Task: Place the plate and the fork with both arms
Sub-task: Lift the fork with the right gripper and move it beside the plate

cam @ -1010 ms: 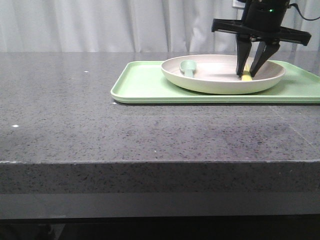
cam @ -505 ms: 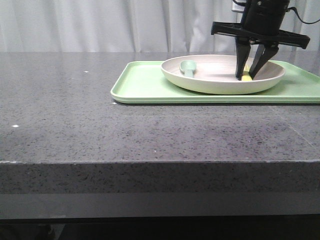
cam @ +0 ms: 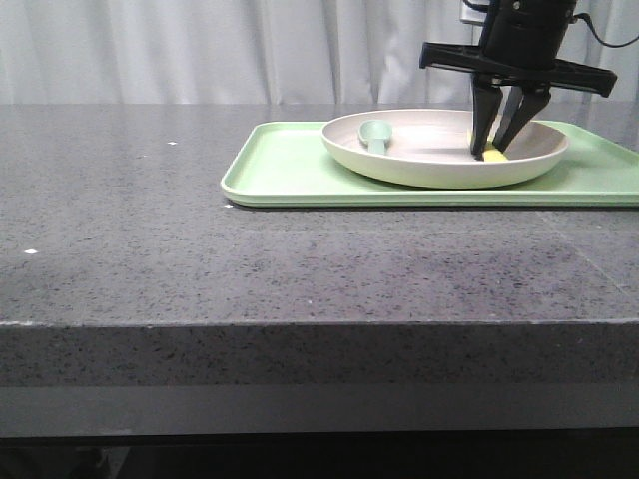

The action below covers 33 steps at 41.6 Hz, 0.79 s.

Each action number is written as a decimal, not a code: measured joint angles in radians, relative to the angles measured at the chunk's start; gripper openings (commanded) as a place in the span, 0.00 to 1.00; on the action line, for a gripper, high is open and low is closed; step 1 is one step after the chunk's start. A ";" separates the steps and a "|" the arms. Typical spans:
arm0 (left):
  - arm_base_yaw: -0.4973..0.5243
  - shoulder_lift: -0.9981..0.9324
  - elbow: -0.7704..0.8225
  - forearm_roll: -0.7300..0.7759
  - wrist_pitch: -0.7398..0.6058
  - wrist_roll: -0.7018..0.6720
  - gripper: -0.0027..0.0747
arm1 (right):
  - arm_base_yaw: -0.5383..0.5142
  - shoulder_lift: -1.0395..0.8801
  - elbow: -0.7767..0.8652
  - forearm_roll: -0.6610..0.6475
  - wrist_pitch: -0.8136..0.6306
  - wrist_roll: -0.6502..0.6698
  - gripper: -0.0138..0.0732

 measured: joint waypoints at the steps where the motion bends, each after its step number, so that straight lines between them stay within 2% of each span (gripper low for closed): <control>1: 0.000 0.000 0.000 0.000 0.000 0.000 0.44 | 0.000 0.002 -0.011 0.000 0.005 -0.007 0.23; 7: 0.000 0.000 0.000 0.000 0.000 0.000 0.44 | 0.000 -0.007 -0.078 0.000 0.012 -0.065 0.23; 16: 0.000 0.000 0.000 0.000 0.000 0.000 0.44 | -0.017 -0.087 -0.090 0.000 0.023 -0.161 0.23; 33: 0.000 0.000 0.000 0.000 0.000 0.000 0.44 | -0.206 -0.200 0.094 0.000 0.024 -0.286 0.23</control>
